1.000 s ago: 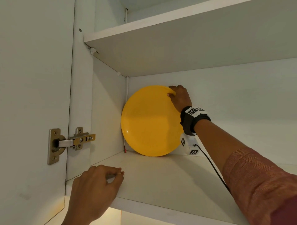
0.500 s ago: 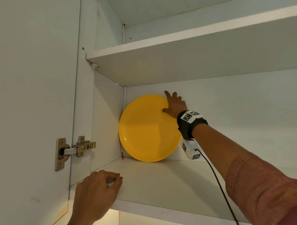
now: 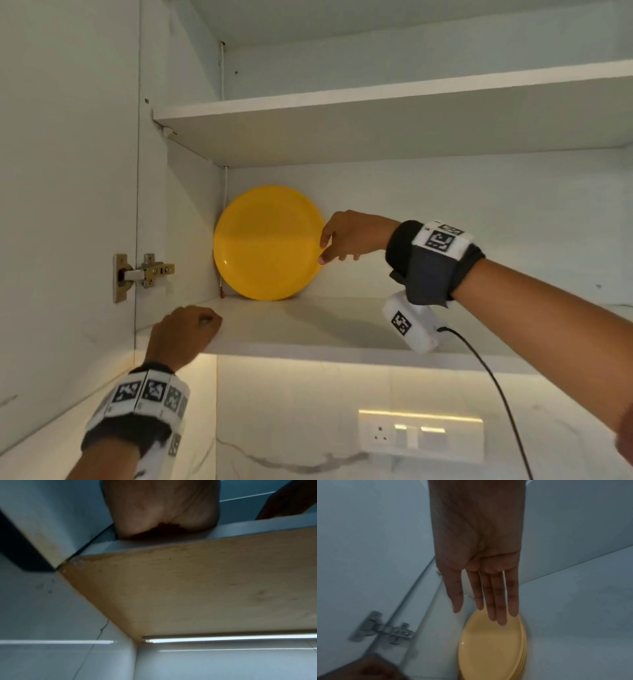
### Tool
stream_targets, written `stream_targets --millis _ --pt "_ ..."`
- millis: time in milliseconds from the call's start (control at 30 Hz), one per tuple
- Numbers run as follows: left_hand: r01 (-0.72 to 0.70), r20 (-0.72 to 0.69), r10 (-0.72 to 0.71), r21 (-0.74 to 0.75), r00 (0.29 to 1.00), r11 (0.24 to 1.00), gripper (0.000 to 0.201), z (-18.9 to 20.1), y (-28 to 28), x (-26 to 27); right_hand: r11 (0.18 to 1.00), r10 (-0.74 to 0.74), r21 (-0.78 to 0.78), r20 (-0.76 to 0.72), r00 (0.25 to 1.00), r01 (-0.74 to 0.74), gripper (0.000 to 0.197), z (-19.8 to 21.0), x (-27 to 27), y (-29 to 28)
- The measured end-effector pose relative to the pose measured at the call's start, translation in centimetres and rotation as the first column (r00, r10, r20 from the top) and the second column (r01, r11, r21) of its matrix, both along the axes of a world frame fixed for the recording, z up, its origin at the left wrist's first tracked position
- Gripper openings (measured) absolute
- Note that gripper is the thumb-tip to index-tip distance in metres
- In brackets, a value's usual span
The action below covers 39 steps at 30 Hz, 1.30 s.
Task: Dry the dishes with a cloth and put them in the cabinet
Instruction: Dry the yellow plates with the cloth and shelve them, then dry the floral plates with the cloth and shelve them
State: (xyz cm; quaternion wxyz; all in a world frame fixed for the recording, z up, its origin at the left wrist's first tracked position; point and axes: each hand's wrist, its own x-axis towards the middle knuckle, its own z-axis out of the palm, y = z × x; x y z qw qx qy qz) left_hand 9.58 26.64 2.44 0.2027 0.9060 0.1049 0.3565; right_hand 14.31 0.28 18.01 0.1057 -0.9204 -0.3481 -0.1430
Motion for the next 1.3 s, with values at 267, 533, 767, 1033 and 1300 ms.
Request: stream_targets --millis 267,533,767,1033,1300 --pt "0.399 0.543 -0.383 0.095 0.747 0.912 0.025 -5.9 -9.2 -6.6 0.988 0.111 0.129 -0.213 0.971 -0.084 0.030 -11.2 -10.7 -9.3" --pt "0.522 0.058 -0.535 -0.330 0.843 0.787 0.028 -22.2 -16.8 -10.6 0.989 -0.040 0.105 -0.467 0.883 0.101 0.026 -34.5 -10.8 -15.1" --pt "0.349 -0.482 -0.543 -0.436 0.688 0.829 0.023 -36.4 -19.7 -13.3 0.951 -0.309 -0.233 -0.732 0.607 0.204 0.031 -53.2 -11.1 -20.3" --pt "0.138 -0.676 -0.480 -0.495 0.559 0.858 0.016 -43.2 -21.3 -12.4 0.893 -0.382 -0.448 -0.707 0.596 0.040 0.091 -64.4 -13.9 -22.1" --pt "-0.107 -0.671 -0.548 -0.675 0.500 0.730 0.013 -45.9 -22.6 -10.0 0.903 -0.259 -0.427 -0.447 0.856 0.051 0.057 -68.0 -13.9 -23.2"
